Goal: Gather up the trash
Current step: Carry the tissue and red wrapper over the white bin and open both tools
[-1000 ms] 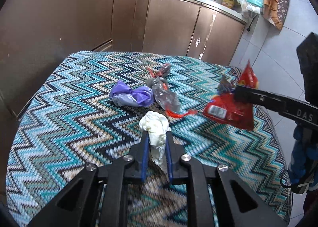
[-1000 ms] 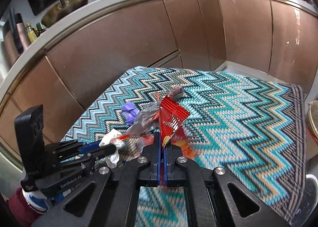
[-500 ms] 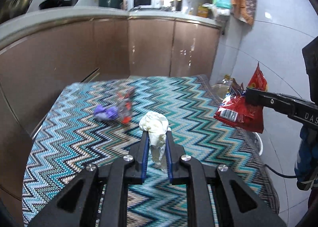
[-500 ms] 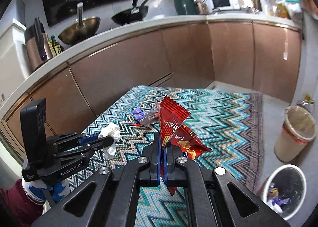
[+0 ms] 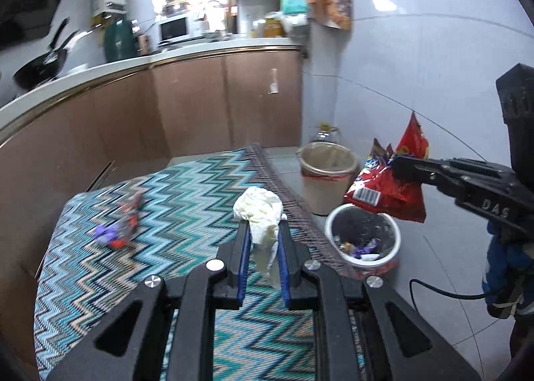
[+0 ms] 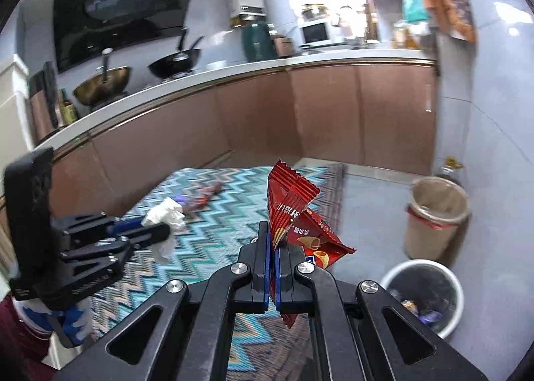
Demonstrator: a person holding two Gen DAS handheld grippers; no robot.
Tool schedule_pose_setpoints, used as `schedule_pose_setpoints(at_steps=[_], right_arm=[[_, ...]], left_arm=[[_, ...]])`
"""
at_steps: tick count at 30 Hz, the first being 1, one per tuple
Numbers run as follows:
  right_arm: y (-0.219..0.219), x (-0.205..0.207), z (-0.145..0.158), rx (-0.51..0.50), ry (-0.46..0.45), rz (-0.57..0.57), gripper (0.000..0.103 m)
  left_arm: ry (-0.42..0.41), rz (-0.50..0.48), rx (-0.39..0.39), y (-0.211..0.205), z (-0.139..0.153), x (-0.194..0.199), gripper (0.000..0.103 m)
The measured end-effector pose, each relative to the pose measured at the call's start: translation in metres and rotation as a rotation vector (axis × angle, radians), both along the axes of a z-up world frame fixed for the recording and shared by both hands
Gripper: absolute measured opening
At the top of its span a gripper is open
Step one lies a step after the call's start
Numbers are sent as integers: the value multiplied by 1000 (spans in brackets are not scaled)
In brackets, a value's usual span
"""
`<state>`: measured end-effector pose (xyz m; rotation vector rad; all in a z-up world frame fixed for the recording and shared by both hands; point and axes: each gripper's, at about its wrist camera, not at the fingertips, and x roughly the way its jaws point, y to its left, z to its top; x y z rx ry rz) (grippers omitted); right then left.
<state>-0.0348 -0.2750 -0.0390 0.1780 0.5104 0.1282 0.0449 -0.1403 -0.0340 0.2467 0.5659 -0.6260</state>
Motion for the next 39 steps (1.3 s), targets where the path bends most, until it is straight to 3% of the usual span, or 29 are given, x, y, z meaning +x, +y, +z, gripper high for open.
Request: schedule_pose_setpoints(at_steps=[7,14,22,27,32,34,39], right_arm=[[-64,-18,-17,11,26,-145,2],[-127,-13,-34,12,58,-270,2],[-180,17,-73,37,131,-342,2],[-207,45,-106,44,191,-371,3],[-224,72,-135,39,263,-399,9],[-229,78,-146,40,289,-406,10],[-240,82,-158,48,320,-439,21]], left_arm=[[32,-120,22,-82,-3,-5,14],[101,-213,55,-178,-11,18,14],[201,-233,157,-263,-61,52,14],[272,-211,201,-295,-97,76,15],[285,-182,234,-319,-120,92,18],[293,-178,241,-326,-128,97,22],[320,-157,212,-333,-138,110,44]])
